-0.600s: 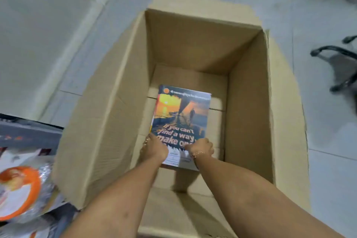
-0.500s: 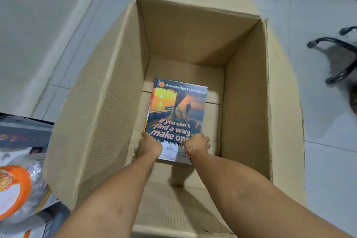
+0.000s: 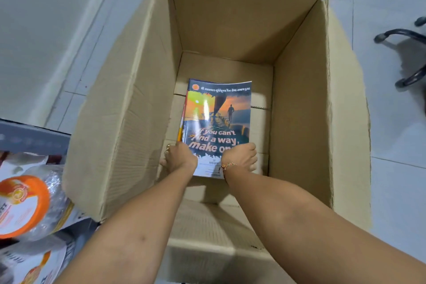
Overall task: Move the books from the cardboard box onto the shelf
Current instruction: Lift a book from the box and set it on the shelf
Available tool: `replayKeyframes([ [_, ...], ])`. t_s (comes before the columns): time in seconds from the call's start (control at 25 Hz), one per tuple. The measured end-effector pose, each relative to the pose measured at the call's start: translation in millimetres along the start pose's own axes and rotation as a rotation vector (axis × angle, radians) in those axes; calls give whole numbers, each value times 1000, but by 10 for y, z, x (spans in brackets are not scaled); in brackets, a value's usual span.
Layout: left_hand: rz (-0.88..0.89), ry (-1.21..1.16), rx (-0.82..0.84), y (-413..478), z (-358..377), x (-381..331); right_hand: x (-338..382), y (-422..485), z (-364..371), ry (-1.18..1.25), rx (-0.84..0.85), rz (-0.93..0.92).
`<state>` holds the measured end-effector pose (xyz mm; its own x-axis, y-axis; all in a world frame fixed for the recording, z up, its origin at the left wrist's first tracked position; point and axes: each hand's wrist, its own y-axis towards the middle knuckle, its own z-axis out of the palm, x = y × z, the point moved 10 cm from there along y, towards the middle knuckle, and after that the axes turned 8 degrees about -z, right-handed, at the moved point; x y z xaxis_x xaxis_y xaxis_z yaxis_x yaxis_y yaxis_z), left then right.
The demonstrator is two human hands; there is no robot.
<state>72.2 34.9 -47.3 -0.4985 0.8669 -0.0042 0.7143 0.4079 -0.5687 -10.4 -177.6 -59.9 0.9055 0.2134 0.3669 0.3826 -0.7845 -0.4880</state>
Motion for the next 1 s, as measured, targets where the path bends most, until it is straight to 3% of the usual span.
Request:
replayKeyframes([
  [0.16, 204, -11, -215, -500, -845, -234, 197, -286, -473, 315, -123, -33],
  [0.28, 407, -106, -434, -1164, -1803, -174, 726, -793, -1145, 730, -265, -218],
  [0.36, 498, -299, -711, -1798, -2702, 204, 1279, -1375, -1717, 1012, -325, -462],
  [0.44, 532, -514, -1113, -2603, -3620, 888, 1860, -2186, -2297, 1233, -335, -761],
  [0.52, 469, -608, -1475, -3418, -4260, 1684, 2353, -3185, -2793, 1372, -284, -1075],
  [0.6, 283, -610, -1692, -4084, -4681, 2486, 2681, -4233, -3195, 1475, -181, -1358],
  [0.68, 56, -615, -1698, -4408, -5051, 3184, 2883, -5103, -3565, 1533, -111, -1585],
  [0.76, -69, -616, -1660, -4538, -5437, 3691, 3185, -5855, -3811, 1428, -39, -1802],
  [0.88, -318, -468, -1533, -4510, -5947, 4088, 3839, -6822, -3737, 839, -25, -2075],
  [1.0, -501, -305, -1117, -3962, -6112, 4249, 4277, -7203, -3160, 301, 127, -2126],
])
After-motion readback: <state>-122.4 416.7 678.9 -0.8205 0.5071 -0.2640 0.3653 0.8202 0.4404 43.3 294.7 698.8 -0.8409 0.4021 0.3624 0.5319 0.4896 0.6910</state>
